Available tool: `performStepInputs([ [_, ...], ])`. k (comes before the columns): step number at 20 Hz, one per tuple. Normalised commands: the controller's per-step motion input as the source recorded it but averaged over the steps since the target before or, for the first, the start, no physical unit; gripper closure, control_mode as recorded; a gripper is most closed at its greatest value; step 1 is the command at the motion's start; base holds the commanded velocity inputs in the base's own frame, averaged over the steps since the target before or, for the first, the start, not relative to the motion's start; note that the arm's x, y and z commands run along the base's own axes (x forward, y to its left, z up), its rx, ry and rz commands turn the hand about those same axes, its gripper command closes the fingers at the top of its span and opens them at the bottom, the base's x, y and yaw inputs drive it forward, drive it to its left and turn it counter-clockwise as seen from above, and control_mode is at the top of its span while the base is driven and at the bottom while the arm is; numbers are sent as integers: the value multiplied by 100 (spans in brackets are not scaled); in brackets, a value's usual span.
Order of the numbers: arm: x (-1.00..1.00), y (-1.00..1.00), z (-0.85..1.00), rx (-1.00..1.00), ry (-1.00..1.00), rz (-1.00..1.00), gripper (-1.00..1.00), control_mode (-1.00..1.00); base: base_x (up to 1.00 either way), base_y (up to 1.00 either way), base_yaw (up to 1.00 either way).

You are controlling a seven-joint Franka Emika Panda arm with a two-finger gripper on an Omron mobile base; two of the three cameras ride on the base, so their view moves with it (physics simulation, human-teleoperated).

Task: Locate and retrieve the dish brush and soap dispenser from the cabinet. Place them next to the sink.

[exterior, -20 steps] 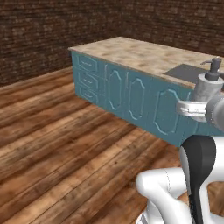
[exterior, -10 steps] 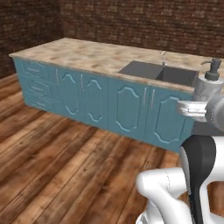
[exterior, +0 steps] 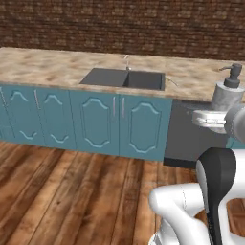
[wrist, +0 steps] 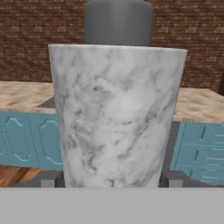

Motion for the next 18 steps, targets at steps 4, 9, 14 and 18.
performStepInputs([
  [4,0,0,0,0,0,0,100,100,20,8,-42],
  [9,0,0,0,0,0,0,100,100,43,16,-33],
  [14,0,0,0,0,0,0,100,100,55,18,-31],
  [18,0,0,0,0,0,0,100,100,77,32,-21],
])
